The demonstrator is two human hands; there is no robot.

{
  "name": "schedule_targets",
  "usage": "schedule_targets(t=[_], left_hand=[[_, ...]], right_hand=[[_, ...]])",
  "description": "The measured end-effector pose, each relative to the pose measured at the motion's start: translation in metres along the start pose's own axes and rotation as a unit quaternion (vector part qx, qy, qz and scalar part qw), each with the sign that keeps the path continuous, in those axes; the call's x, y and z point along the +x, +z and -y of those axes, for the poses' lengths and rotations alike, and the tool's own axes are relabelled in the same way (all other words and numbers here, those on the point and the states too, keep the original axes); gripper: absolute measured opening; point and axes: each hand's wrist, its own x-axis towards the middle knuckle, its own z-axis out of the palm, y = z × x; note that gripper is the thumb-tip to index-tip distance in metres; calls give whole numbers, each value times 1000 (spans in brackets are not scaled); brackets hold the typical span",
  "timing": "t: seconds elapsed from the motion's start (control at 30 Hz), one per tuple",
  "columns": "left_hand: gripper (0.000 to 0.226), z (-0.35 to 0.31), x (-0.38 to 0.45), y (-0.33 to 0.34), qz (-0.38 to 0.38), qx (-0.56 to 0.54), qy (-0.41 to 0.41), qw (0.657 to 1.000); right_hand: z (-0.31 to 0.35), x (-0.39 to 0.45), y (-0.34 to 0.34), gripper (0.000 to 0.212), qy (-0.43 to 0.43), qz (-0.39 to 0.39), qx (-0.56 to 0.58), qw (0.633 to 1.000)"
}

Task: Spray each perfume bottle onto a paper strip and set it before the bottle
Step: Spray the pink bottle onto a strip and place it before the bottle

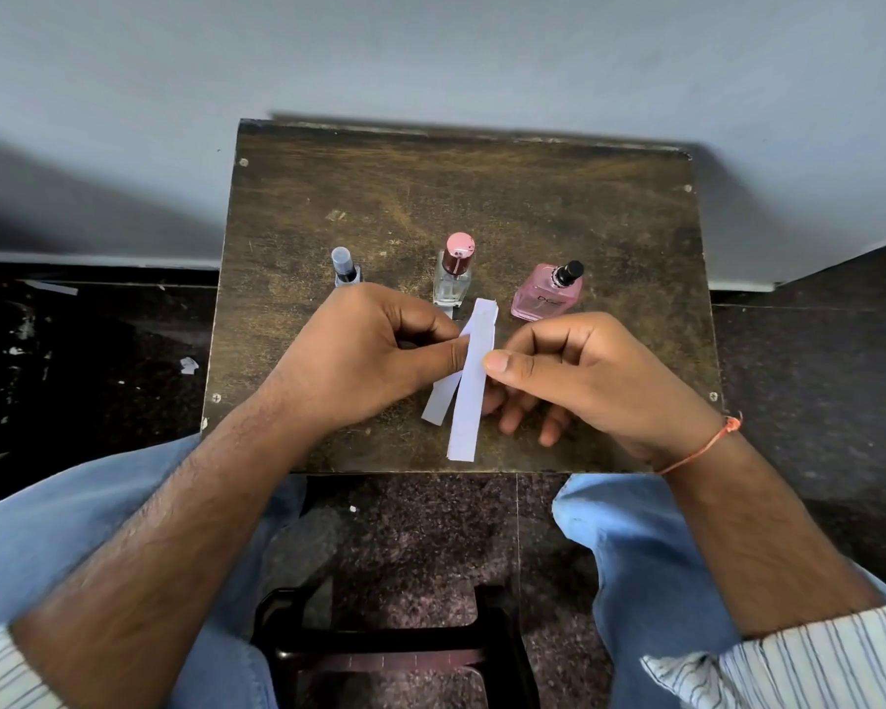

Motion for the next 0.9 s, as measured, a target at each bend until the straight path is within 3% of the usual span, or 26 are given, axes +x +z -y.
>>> schedule_targets(t=[0.1,0.37,0.47,0.9], left_hand=[[13,-1,-1,2,-14,7,26,1000],[8,-5,-4,8,-53,52,56,996],[24,-8,-5,8,-65,41,61,995],[22,3,-1,9,-43,10,119,992]], right_hand=[[1,0,2,44,-1,1,10,1000],[7,-3,6,19,-10,-5,49,999],[10,-4,7,17,-9,-2,56,998],[13,-6,9,18,-9,-29,87,996]])
